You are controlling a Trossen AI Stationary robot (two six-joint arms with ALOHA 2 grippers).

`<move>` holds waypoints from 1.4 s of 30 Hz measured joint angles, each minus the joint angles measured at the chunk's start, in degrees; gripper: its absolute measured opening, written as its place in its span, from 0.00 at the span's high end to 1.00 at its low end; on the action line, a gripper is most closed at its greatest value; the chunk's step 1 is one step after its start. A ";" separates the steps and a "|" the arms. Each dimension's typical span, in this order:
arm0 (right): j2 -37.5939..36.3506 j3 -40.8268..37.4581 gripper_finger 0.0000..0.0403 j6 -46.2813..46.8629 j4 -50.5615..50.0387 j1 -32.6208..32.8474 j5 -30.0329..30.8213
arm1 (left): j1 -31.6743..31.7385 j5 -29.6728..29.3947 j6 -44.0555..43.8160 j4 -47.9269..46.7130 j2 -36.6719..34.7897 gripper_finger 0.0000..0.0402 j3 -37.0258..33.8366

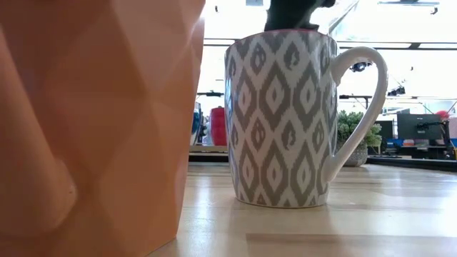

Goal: Place coffee mugs
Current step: Put the gray patterned mug on the shelf

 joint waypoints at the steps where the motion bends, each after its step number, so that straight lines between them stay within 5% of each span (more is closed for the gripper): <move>1: 0.81 0.84 0.69 -0.21 -0.37 0.00 -0.04 | 0.00 0.22 0.00 -0.01 0.00 0.75 0.00; 42: 7.72 1.87 0.69 1.44 -1.98 0.17 -0.33 | 0.04 3.54 1.95 -0.21 -0.01 0.75 0.00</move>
